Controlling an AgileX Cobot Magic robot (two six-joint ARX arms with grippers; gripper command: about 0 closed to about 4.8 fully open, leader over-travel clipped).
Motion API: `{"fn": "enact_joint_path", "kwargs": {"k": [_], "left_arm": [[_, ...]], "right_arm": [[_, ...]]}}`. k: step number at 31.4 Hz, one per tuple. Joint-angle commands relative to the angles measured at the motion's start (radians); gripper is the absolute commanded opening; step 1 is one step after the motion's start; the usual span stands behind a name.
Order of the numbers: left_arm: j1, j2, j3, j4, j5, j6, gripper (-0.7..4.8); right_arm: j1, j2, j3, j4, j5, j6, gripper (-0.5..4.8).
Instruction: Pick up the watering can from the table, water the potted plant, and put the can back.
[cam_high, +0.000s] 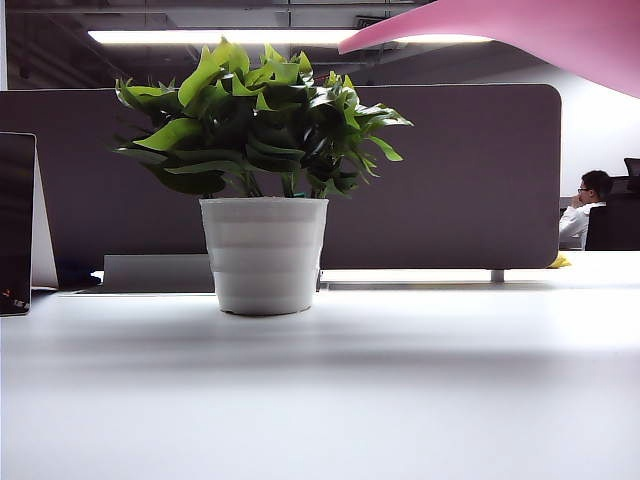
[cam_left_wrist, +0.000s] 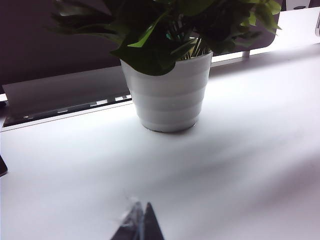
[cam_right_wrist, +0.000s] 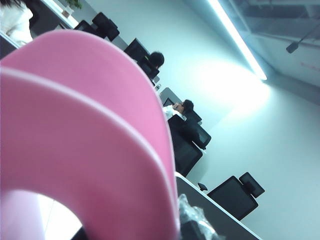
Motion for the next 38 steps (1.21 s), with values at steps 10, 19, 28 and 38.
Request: {"fn": "enact_joint_path", "kwargs": {"k": [10, 19, 28, 38], "left_arm": [[0.0, 0.001, 0.001, 0.013, 0.001, 0.0, -0.05], [0.0, 0.001, 0.001, 0.013, 0.001, 0.0, -0.05], [0.0, 0.001, 0.001, 0.013, 0.001, 0.0, -0.05], [0.0, 0.001, 0.001, 0.013, 0.001, 0.0, -0.05]], "right_arm": [[0.05, 0.031, 0.074, 0.133, 0.002, -0.069, -0.05], [0.05, 0.046, 0.095, 0.148, -0.008, -0.121, -0.05], [0.05, 0.046, 0.099, 0.156, -0.055, -0.172, -0.05], [0.062, 0.046, 0.099, 0.157, -0.066, -0.191, -0.05]]}}
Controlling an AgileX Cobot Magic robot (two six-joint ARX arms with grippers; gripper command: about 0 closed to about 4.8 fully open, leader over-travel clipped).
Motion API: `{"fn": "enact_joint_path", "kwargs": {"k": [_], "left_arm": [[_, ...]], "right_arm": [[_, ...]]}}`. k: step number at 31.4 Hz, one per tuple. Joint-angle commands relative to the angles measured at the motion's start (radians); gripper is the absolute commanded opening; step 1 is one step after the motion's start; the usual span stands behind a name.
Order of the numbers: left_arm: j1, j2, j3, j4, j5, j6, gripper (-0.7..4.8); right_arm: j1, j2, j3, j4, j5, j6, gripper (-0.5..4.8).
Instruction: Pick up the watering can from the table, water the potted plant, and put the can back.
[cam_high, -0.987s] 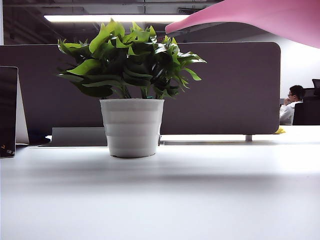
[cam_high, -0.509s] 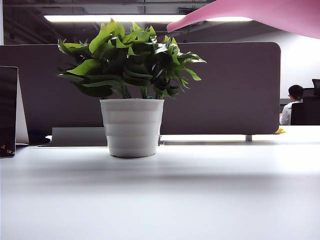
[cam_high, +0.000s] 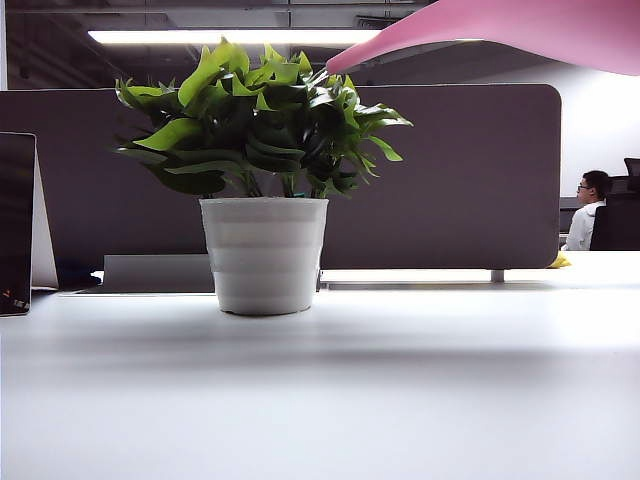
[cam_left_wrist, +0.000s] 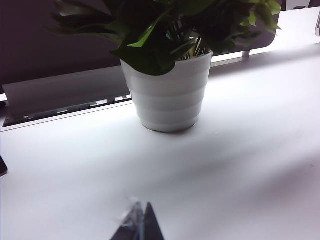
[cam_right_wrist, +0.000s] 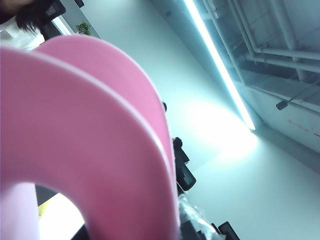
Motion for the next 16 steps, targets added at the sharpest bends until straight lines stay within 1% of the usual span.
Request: {"fn": "enact_joint_path", "kwargs": {"k": [1, 7, 11, 14, 16], "left_arm": [[0.0, 0.001, 0.001, 0.013, 0.001, 0.0, -0.05], [0.0, 0.001, 0.001, 0.013, 0.001, 0.0, -0.05], [0.0, 0.001, 0.001, 0.013, 0.001, 0.0, -0.05], [0.0, 0.001, 0.001, 0.013, 0.001, 0.0, -0.05], [0.0, 0.001, 0.001, 0.013, 0.001, 0.0, -0.05]], "right_arm": [[0.005, -0.012, 0.022, 0.109, -0.001, -0.006, -0.05], [0.014, -0.012, 0.022, 0.127, 0.0, -0.006, -0.05], [0.014, -0.012, 0.022, 0.114, 0.027, 0.004, -0.05], [0.014, -0.013, 0.022, 0.074, 0.072, 0.075, -0.05], [0.014, -0.013, 0.021, 0.023, 0.075, 0.107, -0.05]]}}
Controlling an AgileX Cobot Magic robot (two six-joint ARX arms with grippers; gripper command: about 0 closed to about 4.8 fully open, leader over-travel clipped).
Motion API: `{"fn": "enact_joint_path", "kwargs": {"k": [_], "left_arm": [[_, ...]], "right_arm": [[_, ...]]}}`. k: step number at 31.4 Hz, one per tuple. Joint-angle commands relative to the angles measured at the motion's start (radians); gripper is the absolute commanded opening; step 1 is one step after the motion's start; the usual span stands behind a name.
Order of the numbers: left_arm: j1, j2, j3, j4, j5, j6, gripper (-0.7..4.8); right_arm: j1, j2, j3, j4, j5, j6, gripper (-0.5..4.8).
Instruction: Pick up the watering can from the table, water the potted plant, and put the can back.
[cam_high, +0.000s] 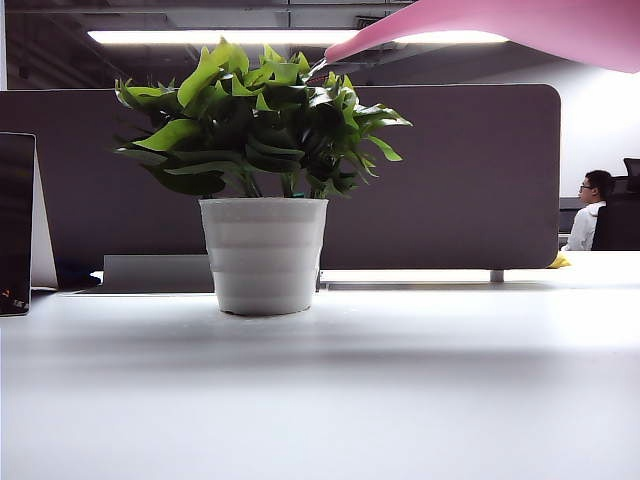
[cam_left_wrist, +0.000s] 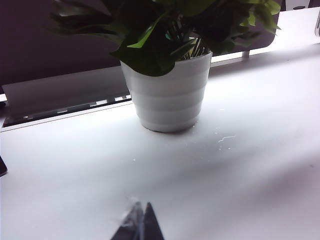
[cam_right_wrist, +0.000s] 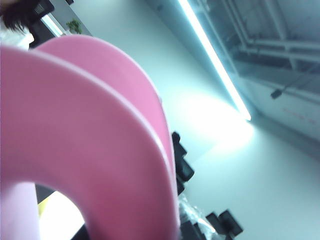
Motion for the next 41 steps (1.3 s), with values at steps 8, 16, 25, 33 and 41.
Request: {"fn": "enact_joint_path", "kwargs": {"k": [8, 16, 25, 33, 41], "left_arm": [[0.0, 0.001, 0.001, 0.013, 0.001, 0.0, -0.05], [0.0, 0.001, 0.001, 0.012, 0.001, 0.0, -0.05], [0.0, 0.001, 0.001, 0.013, 0.001, 0.0, -0.05], [0.0, 0.001, 0.001, 0.013, 0.001, 0.0, -0.05], [0.0, 0.001, 0.001, 0.013, 0.001, 0.0, -0.05]], "right_arm": [[-0.002, -0.057, 0.019, -0.116, 0.061, 0.21, -0.05], [-0.045, -0.077, 0.014, -0.236, 0.058, 0.37, -0.05], [-0.113, -0.167, -0.145, -0.188, -0.001, 0.591, -0.05], [-0.188, -0.221, -0.351, -0.066, -0.076, 0.814, -0.05], [-0.278, -0.218, -0.587, 0.175, -0.13, 0.991, -0.05]]}}
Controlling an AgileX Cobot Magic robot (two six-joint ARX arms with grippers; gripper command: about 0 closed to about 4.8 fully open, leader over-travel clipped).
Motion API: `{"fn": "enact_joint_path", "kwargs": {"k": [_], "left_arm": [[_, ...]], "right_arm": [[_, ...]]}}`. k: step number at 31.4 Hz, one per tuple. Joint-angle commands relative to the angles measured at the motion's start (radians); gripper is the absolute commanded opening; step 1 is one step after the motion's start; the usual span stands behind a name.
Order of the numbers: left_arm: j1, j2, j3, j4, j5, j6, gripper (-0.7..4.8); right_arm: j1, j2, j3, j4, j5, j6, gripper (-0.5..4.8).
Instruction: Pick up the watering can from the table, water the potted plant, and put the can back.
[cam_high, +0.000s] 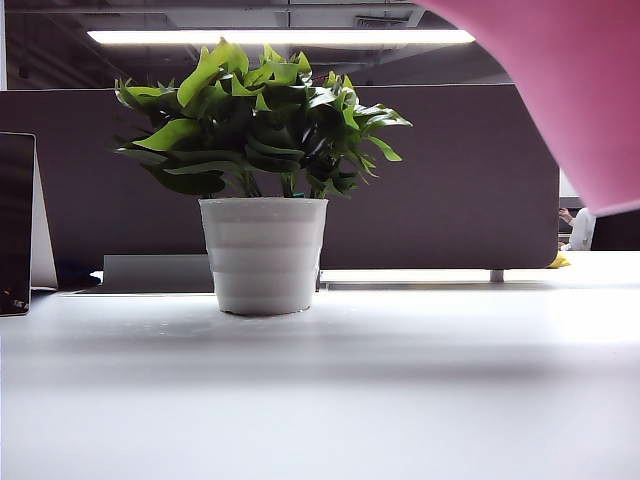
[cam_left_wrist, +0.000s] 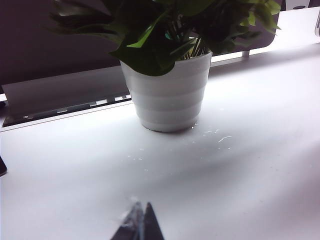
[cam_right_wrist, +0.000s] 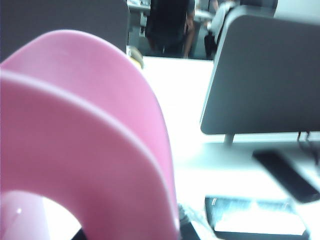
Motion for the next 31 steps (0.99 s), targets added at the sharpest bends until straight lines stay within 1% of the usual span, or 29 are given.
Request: {"fn": "enact_joint_path", "kwargs": {"k": [1, 5, 8, 9, 24, 31], "left_arm": [[0.0, 0.0, 0.001, 0.013, 0.001, 0.0, -0.05], [0.0, 0.0, 0.001, 0.013, 0.001, 0.0, -0.05], [0.0, 0.0, 0.001, 0.013, 0.001, 0.0, -0.05], [0.0, 0.0, 0.001, 0.013, 0.001, 0.0, -0.05], [0.0, 0.0, 0.001, 0.013, 0.001, 0.0, -0.05], [0.0, 0.0, 0.001, 0.013, 0.001, 0.0, -0.05]], "right_arm": [[-0.032, -0.009, -0.071, 0.232, -0.028, 0.121, -0.05], [-0.057, 0.023, -0.163, 0.376, -0.045, 0.14, -0.05], [-0.075, 0.074, -0.204, 0.483, -0.13, 0.149, -0.05], [-0.08, 0.094, -0.211, 0.503, -0.137, 0.16, -0.05], [-0.086, 0.391, -0.217, 0.779, -0.14, 0.167, -0.05], [-0.085, 0.479, -0.217, 0.893, -0.14, 0.167, -0.05]]}}
